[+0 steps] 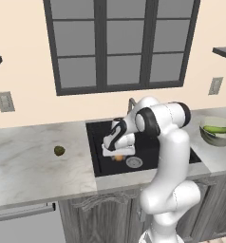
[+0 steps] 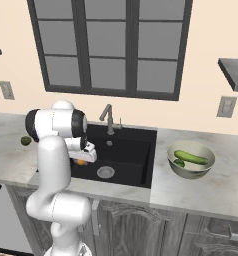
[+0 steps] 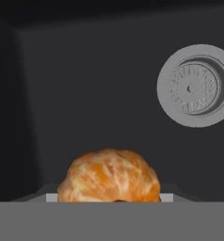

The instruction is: There is a mixed pile of frozen fruits and vegetables on the counter. Locate all the frozen vegetables and place the items in a bowl on the counter. Take all the frozen fruits and defrost them in a running sink.

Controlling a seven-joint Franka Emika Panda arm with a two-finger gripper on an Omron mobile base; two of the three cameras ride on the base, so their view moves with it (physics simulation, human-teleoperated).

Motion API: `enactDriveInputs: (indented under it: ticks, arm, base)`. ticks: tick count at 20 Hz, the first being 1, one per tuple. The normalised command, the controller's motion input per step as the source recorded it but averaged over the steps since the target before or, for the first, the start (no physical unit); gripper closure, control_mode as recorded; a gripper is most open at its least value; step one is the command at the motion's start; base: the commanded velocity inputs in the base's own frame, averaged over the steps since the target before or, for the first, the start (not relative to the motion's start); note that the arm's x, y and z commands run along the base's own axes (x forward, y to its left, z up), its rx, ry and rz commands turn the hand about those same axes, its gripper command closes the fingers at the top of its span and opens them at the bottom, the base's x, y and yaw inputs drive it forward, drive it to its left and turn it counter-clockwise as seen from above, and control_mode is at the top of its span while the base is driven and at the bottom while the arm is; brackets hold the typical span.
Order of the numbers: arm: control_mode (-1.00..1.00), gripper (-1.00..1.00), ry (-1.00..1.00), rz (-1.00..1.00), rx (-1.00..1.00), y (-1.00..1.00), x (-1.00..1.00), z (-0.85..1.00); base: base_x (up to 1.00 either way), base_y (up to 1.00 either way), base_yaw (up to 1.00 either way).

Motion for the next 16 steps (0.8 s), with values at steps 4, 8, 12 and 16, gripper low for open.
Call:
enactDriveInputs:
  ticks: [4,8,12,16]
  arm:
    - [-1.00,1.00,-0.02,-0.01,0.00,-0.03,0.24,-0.28]
    - [-1.00,1.00,-0.04,-0.01,0.00,-0.05,0.25,-0.26]
    - [-1.00,1.00,-0.03,0.00,0.00,-0.02,0.20,-0.29]
    - [-1.00,1.00,-0.04,0.00,-0.01,0.00,0.08,-0.32]
  base:
    - [0.00,0.00,0.00]
    - [0.00,0.00,0.00]
    - [0.00,0.00,0.00]
    - [0.00,0.00,0.00]
